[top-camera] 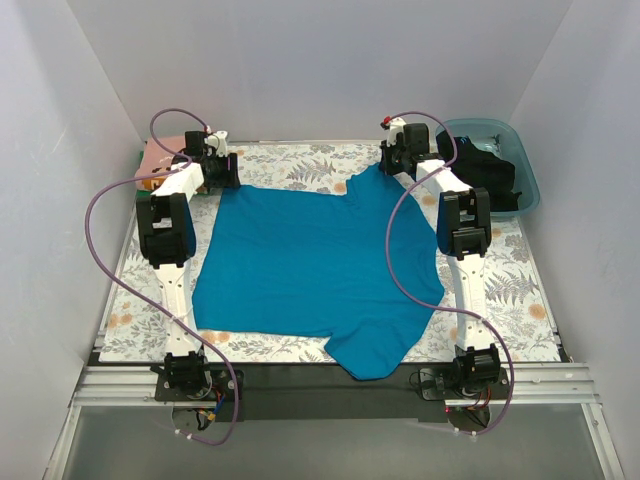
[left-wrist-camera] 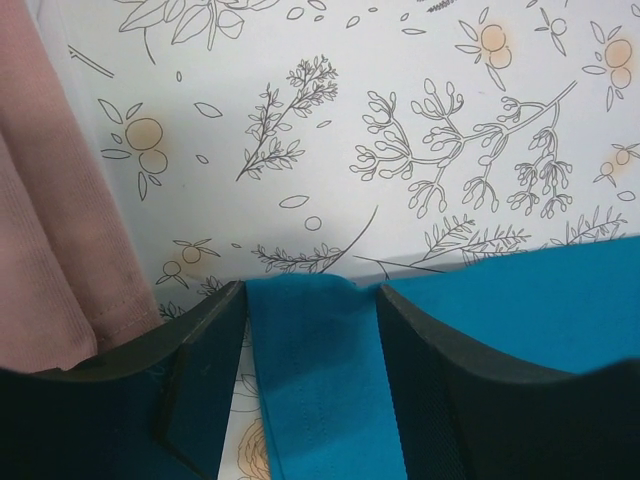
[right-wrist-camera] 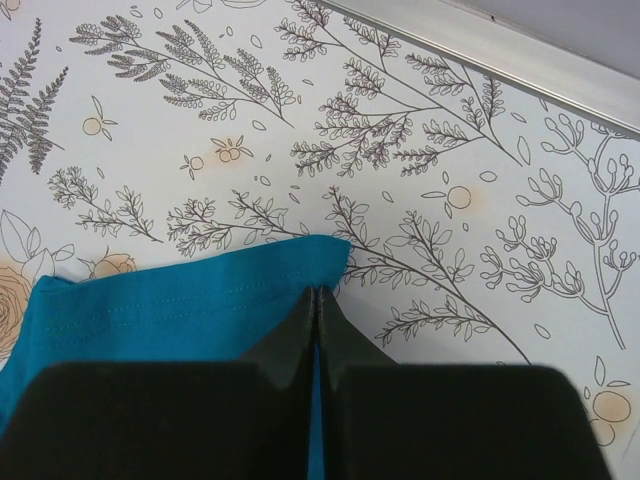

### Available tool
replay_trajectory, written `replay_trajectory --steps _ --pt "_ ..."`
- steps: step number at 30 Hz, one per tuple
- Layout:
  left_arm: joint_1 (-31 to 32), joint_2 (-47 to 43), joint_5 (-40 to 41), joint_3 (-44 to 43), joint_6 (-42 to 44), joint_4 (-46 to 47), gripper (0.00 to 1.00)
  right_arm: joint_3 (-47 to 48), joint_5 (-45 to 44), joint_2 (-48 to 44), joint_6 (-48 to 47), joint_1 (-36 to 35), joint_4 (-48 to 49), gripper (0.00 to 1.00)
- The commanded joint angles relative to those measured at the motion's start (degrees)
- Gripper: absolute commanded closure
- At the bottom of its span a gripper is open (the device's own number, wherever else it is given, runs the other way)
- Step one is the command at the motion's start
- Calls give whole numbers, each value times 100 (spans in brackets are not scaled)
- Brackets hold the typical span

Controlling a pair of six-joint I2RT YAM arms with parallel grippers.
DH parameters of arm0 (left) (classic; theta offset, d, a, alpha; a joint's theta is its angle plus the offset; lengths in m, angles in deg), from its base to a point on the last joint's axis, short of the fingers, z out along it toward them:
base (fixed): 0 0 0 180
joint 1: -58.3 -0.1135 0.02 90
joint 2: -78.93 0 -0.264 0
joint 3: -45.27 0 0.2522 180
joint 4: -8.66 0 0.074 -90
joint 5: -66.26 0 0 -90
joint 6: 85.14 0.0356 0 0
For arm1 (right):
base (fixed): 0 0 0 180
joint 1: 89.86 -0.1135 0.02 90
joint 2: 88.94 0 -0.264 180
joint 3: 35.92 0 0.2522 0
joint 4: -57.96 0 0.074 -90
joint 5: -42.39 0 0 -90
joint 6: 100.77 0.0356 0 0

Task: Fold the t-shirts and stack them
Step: Flatten the tshirt out

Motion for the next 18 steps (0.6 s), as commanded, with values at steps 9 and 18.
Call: replay_trajectory --steps 9,18 --pt "19 -56 287 -37 40 -52 93 116 64 -463 -279 -28 364 99" --pt "-7 -381 472 173 -66 370 100 -209 143 -1201 -341 51 382 99"
